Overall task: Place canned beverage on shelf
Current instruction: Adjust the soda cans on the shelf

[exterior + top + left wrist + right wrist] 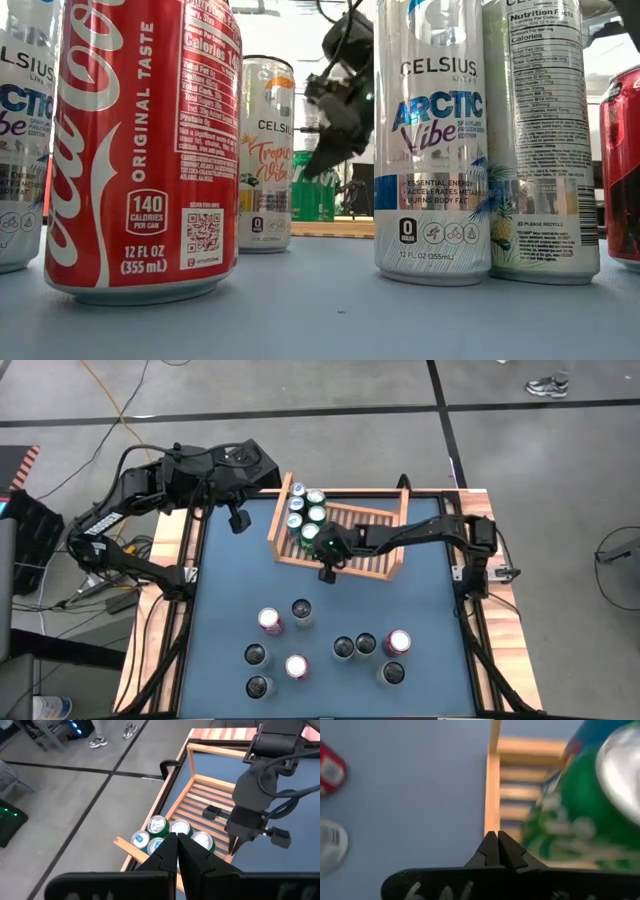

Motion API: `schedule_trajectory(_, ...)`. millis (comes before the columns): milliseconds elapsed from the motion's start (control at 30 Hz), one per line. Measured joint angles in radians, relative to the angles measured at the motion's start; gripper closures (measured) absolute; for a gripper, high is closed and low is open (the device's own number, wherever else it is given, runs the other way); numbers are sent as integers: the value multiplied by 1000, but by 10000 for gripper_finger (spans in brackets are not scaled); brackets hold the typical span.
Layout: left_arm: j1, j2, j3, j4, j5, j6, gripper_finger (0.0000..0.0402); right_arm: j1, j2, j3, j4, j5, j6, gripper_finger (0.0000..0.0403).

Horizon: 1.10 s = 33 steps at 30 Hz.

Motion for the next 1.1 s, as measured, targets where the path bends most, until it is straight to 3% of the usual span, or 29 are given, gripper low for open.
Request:
schedule_trajectory(200, 0, 0, 0, -3, 2, 0, 401, -16, 31, -1, -19, 68, 19, 403)
schedule_trajectory(633, 0, 0, 0, -3, 2, 34, 401, -89, 30, 1, -4, 71, 35, 403)
schedule_trajectory(867, 0, 0, 0, -10, 2, 34, 401, -84, -53, 0, -126, 75, 4, 403)
schedule_trajectory(1100, 0, 0, 0, -11, 2, 33, 402, -158, -66, 0, -129, 146, -28, 403)
